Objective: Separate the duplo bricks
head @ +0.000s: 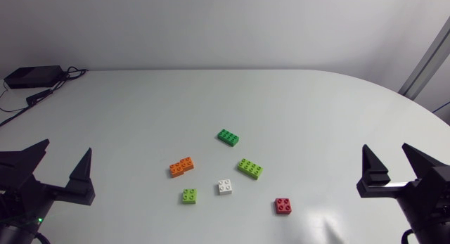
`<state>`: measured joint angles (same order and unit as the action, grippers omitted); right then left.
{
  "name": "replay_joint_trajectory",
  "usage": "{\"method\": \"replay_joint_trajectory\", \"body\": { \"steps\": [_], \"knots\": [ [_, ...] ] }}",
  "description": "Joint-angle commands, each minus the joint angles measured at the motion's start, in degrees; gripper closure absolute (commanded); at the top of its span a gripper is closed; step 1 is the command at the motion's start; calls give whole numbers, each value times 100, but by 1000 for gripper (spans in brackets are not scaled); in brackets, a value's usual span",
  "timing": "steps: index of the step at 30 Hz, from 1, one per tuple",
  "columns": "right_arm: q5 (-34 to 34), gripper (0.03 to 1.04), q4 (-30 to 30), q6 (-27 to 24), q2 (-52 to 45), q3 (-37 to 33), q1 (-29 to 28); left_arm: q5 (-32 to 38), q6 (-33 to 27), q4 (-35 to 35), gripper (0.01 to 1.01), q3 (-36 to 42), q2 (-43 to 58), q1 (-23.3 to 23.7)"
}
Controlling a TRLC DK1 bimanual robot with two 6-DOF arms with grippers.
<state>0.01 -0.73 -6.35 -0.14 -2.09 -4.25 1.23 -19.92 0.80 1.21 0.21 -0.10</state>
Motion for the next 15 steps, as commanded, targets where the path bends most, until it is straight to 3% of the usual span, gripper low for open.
{"method": "replay_joint_trajectory", "body": {
  "steps": [1, 11, 15],
  "knots": [
    [34, 70, 108, 143, 41, 218, -23, -44, -64, -18, 43, -113, -82, 27],
    [34, 70, 108, 143, 41, 218, -23, -44, -64, -18, 43, -113, -82, 27],
    [34, 70, 108, 143, 41, 209, -23, -44, 278, -18, 43, -113, -82, -17]
  ]
}}
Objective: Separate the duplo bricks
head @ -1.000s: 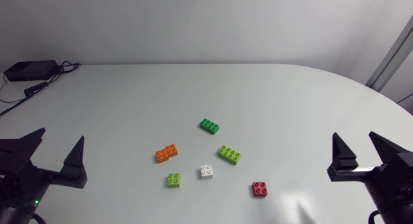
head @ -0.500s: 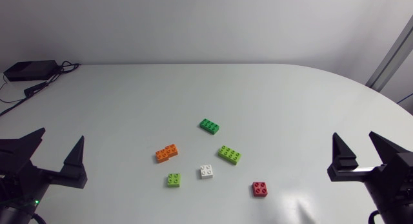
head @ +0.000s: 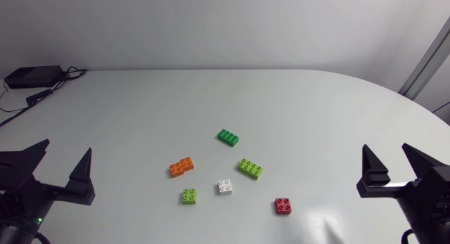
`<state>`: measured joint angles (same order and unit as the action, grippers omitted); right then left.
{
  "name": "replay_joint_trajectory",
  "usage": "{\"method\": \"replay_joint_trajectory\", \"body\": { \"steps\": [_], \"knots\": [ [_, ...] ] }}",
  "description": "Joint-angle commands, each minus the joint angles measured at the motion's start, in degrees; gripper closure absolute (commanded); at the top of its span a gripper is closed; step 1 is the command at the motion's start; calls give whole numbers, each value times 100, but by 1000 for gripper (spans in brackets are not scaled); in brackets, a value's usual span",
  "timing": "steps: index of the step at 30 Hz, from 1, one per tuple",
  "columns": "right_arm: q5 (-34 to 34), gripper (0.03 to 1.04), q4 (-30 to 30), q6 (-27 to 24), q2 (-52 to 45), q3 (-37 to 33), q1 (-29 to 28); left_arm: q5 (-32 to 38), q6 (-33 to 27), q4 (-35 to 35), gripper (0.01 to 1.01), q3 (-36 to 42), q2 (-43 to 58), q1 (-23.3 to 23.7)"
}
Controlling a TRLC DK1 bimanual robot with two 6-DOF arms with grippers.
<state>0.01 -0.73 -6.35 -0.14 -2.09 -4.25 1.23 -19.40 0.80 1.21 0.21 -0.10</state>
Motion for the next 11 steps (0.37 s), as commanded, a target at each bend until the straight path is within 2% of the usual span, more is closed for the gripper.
{"method": "replay_joint_trajectory", "body": {
  "steps": [1, 4, 7, 11],
  "knots": [
    [34, 70, 108, 143, 41, 209, -23, -44, 296, -18, 43, -113, -82, -25],
    [34, 70, 108, 143, 41, 209, -23, -44, 490, -18, 43, -113, -82, -43],
    [34, 70, 108, 143, 32, 209, -23, -44, 1008, -18, 43, -113, -82, -60],
    [34, 70, 108, 143, 41, 209, -23, -44, 1096, -18, 43, -113, -82, -122]
  ]
}}
